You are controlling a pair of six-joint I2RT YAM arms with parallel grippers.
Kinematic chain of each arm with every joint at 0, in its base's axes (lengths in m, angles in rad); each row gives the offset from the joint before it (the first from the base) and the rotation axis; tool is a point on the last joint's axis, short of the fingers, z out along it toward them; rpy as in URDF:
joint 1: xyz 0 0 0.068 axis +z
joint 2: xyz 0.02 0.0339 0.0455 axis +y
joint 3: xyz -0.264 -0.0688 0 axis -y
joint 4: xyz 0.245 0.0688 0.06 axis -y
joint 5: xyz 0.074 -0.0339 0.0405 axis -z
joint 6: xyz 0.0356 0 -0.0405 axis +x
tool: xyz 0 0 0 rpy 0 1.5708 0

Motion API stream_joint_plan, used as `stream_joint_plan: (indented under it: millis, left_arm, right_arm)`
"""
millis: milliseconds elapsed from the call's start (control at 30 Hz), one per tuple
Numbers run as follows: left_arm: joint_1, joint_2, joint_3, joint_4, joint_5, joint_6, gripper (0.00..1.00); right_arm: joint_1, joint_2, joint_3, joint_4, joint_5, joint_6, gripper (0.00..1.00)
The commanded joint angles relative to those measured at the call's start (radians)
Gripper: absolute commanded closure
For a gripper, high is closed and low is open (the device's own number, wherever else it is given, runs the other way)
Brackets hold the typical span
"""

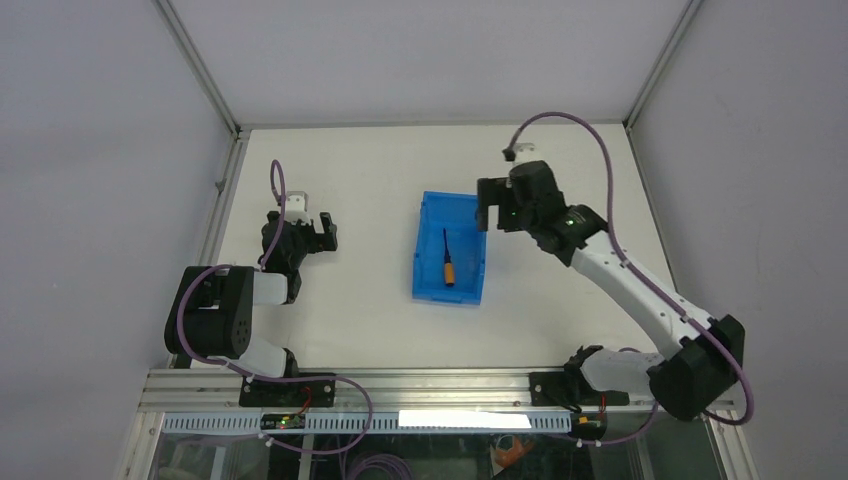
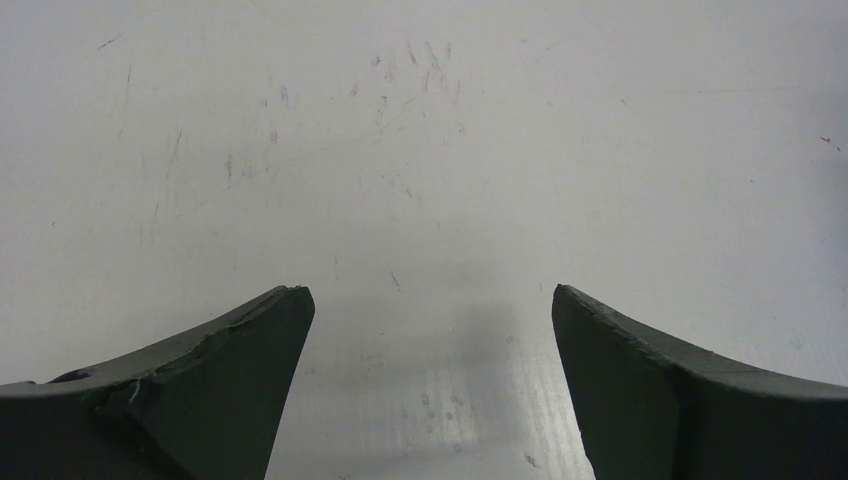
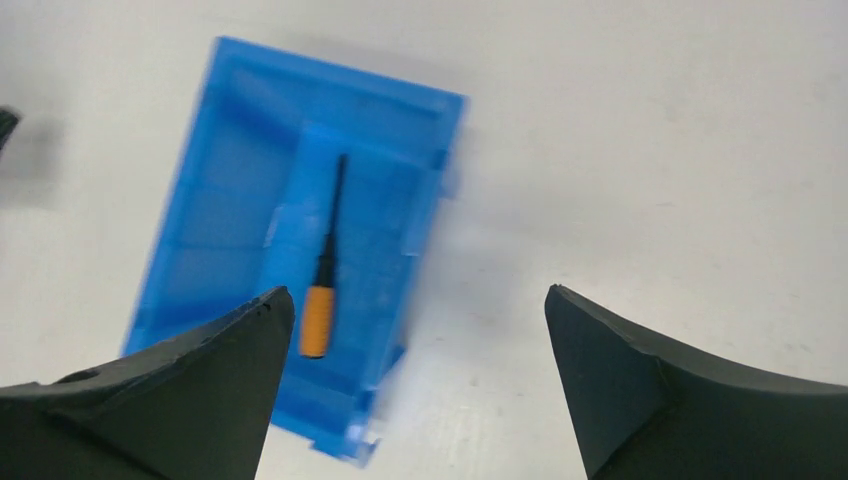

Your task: Put the screwdriver in the bin

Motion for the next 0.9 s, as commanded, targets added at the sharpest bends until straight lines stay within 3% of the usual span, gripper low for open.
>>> stream_joint_plan:
  millis: [0, 167, 467, 600, 867]
  left_arm:
    - [0.01, -0.007, 0.019, 0.052, 0.027, -0.008, 0.01]
    - [0.01, -0.007, 0.019, 0.052, 0.027, -0.008, 0.01]
    - [0.01, -0.007, 0.019, 0.052, 0.027, -0.008, 0.01]
    - [0.01, -0.006, 0.019, 0.052, 0.027, -0.008, 0.01]
    - [0.01, -0.007, 0.019, 0.052, 0.027, -0.008, 0.01]
  right_arm:
    - [-0.17, -0.177, -0.179, 0.202, -0.091, -0.101, 0.01]
    - [-0.312, -0.375, -0.436, 0.378, -0.117, -0.078, 0.01]
    - [-0.321, -0.615, -0.811, 0.551, 0.056, -0.037, 0.01]
    - [-0.32, -0.691, -0.86, 0.544, 0.149, -0.024, 0.01]
    - [-0.321, -0.797, -0.899, 0.537, 0.127, -0.027, 0.01]
